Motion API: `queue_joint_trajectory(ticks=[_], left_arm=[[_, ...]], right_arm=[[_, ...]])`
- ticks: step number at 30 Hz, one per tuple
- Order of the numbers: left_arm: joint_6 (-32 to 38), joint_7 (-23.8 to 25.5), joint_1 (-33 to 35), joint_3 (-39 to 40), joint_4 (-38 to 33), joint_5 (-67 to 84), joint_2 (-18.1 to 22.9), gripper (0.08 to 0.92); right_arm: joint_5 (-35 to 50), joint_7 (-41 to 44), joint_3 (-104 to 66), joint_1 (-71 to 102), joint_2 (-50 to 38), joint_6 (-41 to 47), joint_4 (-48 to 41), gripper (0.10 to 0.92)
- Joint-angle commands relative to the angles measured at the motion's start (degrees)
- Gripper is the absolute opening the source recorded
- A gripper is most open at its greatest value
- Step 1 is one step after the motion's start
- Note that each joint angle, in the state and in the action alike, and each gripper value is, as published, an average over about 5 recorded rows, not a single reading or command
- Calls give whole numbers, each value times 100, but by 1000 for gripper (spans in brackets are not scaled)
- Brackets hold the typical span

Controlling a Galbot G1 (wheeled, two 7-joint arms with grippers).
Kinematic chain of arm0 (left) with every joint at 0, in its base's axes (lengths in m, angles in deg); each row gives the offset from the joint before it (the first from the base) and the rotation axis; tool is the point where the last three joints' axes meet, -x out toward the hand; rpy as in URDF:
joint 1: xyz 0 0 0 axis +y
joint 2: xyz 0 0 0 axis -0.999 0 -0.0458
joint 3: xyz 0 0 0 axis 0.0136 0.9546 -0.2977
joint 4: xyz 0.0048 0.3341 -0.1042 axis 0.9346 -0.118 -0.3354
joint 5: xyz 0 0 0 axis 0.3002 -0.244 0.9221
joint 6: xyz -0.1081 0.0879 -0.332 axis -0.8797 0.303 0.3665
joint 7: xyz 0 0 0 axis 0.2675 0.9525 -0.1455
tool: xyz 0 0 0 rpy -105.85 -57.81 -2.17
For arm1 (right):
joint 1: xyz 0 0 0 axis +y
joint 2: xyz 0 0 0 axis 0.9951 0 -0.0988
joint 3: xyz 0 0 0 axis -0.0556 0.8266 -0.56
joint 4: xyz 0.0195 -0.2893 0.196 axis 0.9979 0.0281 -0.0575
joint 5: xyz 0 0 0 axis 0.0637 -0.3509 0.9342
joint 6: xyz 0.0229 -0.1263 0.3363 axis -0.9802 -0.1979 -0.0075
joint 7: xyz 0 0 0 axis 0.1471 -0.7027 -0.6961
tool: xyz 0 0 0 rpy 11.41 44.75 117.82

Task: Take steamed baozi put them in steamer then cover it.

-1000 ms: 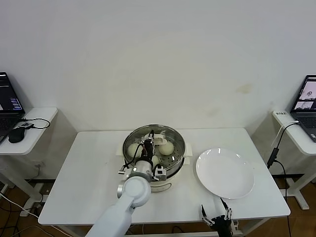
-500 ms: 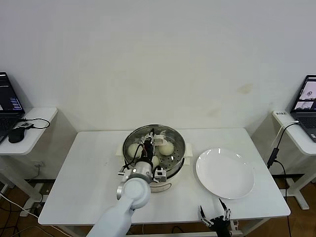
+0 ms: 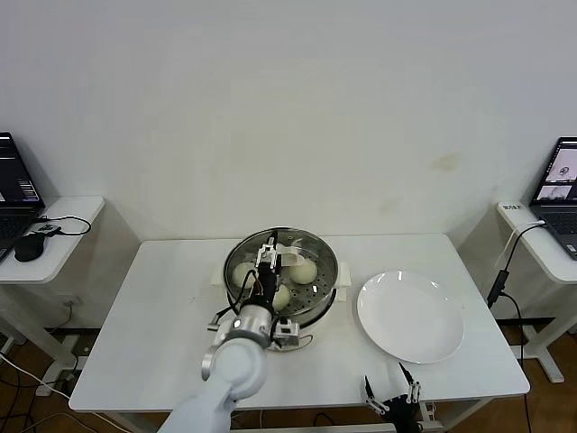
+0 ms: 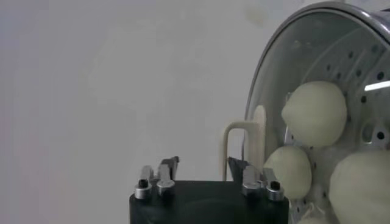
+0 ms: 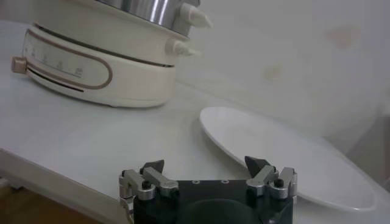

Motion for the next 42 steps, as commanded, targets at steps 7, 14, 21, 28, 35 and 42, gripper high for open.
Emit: queue_joint_trajectory(ticks=[7,14,21,28,35,42], left_arm=[[975,-1759,2868,-1754,-2541,5019,-1215,822],[3127,-2831,4337,-3129,-2134,8874,-951,823],[3525,-2970,5124,-3291,-1609,9564,-430,823],[4215,-2728,5124,-3086,-916,9447,-14,823],[4166,-2560,5240,-3161,-837,9298,77,823],[4057,-2547,5331,-3097,-899,9076,128,823]], right_arm=[[75,27,93,97,-29,22,129,823],[270,3,165,230,-178,82,346,823],[939,120,333,575,-544,368,762,823],[1123,186,393,767,-705,563,1060,823],[1156,183,428,858,-760,654,1215,823],[1324,206,496,929,-838,874,1412,823]])
